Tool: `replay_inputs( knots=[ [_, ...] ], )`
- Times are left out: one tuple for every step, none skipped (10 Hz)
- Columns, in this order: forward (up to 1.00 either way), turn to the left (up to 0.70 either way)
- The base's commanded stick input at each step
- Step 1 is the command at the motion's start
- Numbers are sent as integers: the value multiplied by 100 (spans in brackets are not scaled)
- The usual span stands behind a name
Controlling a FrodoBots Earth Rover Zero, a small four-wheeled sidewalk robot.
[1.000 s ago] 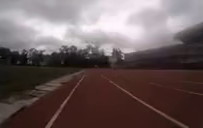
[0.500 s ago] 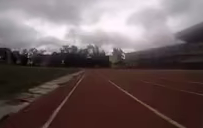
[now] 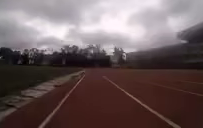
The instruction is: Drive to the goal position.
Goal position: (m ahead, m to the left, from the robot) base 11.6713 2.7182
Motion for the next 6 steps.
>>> replay_inputs(
  knots=[
    [70, 0],
    [70, 0],
    [70, 0],
    [70, 0],
    [70, 0],
    [70, 0]
  ],
)
